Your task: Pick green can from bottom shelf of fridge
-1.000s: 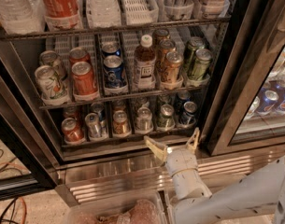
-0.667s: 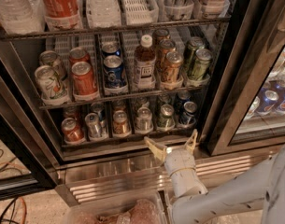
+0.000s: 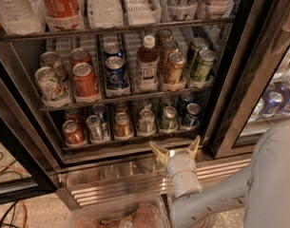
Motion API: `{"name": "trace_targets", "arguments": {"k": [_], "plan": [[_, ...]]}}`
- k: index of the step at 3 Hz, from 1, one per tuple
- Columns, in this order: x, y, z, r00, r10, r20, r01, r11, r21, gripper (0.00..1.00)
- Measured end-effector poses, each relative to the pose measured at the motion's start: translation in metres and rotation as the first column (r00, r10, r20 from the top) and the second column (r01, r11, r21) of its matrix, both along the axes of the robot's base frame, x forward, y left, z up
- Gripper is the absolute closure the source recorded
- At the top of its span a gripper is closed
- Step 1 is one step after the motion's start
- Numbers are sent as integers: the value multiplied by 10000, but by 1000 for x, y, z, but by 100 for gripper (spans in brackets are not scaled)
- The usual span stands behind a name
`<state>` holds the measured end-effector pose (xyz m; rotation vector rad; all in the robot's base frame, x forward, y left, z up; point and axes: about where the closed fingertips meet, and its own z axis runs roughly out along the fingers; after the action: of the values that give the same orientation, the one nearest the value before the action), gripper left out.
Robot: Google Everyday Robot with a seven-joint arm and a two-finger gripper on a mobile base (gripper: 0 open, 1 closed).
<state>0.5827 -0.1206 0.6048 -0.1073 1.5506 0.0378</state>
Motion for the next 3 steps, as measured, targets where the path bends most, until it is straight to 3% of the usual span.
{"name": "trace_targets", "arguments": {"k": [1,3], "plan": [[10,-2,-20,9997,-144,-208,140,9997,-184,17],[37,-6,-40,9997,-188,-139,179,9980,-614,16]]}}
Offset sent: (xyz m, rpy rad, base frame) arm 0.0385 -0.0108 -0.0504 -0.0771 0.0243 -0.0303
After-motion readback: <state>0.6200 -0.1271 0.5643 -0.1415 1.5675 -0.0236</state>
